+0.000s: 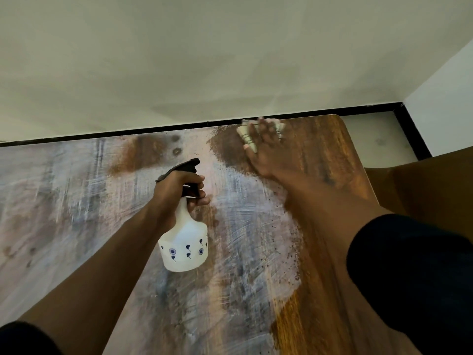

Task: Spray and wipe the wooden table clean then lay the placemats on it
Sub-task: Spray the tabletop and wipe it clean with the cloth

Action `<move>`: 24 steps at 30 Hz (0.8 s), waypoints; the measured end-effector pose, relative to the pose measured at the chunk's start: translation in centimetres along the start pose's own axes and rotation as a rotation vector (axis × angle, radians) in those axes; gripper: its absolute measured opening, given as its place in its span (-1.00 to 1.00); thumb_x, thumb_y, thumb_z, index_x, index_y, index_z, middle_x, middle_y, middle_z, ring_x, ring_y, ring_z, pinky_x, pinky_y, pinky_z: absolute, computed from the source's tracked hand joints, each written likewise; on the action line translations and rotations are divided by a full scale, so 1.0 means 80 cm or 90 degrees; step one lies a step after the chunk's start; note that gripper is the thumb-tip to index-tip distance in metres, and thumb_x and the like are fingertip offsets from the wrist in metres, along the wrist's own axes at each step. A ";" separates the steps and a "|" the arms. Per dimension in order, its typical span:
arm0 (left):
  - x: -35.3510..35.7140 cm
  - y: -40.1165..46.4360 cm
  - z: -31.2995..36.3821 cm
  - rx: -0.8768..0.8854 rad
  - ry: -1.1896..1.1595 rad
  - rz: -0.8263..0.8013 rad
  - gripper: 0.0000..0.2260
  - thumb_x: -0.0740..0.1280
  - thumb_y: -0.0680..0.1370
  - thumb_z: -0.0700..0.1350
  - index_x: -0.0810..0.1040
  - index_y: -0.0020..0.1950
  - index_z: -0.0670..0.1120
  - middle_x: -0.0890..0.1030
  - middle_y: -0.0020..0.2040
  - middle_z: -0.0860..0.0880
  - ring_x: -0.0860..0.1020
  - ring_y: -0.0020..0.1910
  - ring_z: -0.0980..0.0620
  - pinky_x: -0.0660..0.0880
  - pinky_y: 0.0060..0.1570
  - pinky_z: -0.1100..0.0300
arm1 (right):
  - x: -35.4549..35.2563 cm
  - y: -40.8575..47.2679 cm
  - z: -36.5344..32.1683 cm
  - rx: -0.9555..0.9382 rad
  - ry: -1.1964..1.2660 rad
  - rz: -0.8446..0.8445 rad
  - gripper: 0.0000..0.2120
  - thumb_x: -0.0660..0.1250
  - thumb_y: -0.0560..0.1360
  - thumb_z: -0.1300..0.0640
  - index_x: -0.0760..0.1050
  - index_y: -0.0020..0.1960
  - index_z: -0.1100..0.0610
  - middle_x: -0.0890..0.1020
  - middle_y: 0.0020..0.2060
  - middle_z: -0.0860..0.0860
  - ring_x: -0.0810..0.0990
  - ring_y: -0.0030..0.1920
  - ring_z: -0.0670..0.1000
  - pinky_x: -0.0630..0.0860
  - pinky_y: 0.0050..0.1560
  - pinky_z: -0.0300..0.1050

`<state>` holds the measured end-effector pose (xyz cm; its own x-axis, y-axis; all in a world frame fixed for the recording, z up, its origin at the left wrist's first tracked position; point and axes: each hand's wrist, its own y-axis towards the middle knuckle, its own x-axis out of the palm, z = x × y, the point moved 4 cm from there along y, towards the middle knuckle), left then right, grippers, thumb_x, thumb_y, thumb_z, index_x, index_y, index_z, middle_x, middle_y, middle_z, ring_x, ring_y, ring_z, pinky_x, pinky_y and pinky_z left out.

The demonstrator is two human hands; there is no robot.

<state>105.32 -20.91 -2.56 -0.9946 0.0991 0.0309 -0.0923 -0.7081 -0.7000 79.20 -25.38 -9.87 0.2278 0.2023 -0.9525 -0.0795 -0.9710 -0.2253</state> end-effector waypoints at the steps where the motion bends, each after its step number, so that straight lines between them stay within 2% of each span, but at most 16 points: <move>1: -0.002 -0.002 0.000 0.005 -0.005 -0.003 -0.83 0.38 0.55 -0.28 0.65 0.12 -0.17 0.58 -0.25 -0.15 0.67 -0.30 -0.19 0.35 -0.56 0.27 | -0.007 -0.005 0.025 0.048 0.006 0.010 -0.34 -0.20 0.71 -0.29 -0.35 0.68 -0.06 -0.30 0.67 0.07 -0.33 0.65 0.14 -0.27 0.62 0.31; 5: -0.015 -0.009 -0.001 0.038 -0.024 -0.030 -0.74 0.35 0.56 -0.32 0.67 0.16 -0.05 0.55 -0.28 -0.14 0.65 -0.32 -0.19 0.33 -0.58 0.23 | -0.019 -0.008 0.087 0.205 0.025 0.026 -0.34 -0.15 0.72 -0.25 -0.30 0.70 -0.05 -0.25 0.68 0.08 -0.29 0.67 0.15 -0.23 0.63 0.30; 9: -0.033 -0.013 -0.005 0.047 -0.026 -0.044 -0.69 0.34 0.56 -0.32 0.66 0.23 -0.05 0.55 -0.28 -0.15 0.66 -0.34 -0.17 0.33 -0.53 0.22 | -0.007 0.016 0.067 0.261 0.048 0.039 -0.32 -0.11 0.70 -0.25 -0.21 0.71 0.00 -0.18 0.70 0.11 -0.24 0.68 0.19 -0.19 0.61 0.35; 13: -0.045 -0.016 -0.003 0.057 -0.025 -0.039 -0.66 0.34 0.56 -0.31 0.64 0.30 -0.06 0.55 -0.27 -0.13 0.66 -0.29 -0.19 0.34 -0.56 0.24 | 0.005 0.030 -0.015 0.140 0.016 0.035 -0.31 -0.18 0.68 -0.29 -0.23 0.71 -0.03 -0.18 0.69 0.07 -0.23 0.67 0.21 -0.15 0.61 0.38; 17: -0.045 -0.020 0.001 0.061 -0.021 -0.033 -0.70 0.35 0.56 -0.31 0.66 0.24 -0.08 0.55 -0.28 -0.14 0.65 -0.29 -0.19 0.34 -0.57 0.26 | 0.019 0.035 -0.091 0.037 0.015 0.006 -0.33 -0.12 0.70 -0.25 -0.18 0.71 -0.01 -0.15 0.70 0.06 -0.24 0.68 0.18 -0.14 0.62 0.37; 22: -0.027 -0.019 0.001 0.046 -0.007 -0.045 -0.79 0.36 0.54 -0.29 0.66 0.14 -0.12 0.57 -0.29 -0.15 0.68 -0.34 -0.17 0.31 -0.56 0.28 | 0.009 0.030 -0.058 0.013 0.013 -0.015 -0.37 -0.09 0.72 -0.19 -0.17 0.72 -0.03 -0.16 0.70 0.00 -0.23 0.69 0.09 -0.17 0.63 0.26; 24: -0.013 -0.018 0.001 0.056 -0.009 -0.058 -0.73 0.36 0.55 -0.30 0.67 0.16 -0.03 0.56 -0.28 -0.15 0.68 -0.33 -0.19 0.31 -0.55 0.26 | 0.002 0.023 -0.021 0.044 0.032 -0.011 -0.36 -0.10 0.72 -0.22 -0.20 0.71 -0.05 -0.19 0.70 -0.01 -0.26 0.68 0.09 -0.17 0.63 0.26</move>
<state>106.48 -20.01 -1.53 -0.9824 0.1565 0.1020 -0.1856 -0.7557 -0.6281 80.75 -27.36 -10.10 0.2777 0.2112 -0.9371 -0.1420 -0.9558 -0.2575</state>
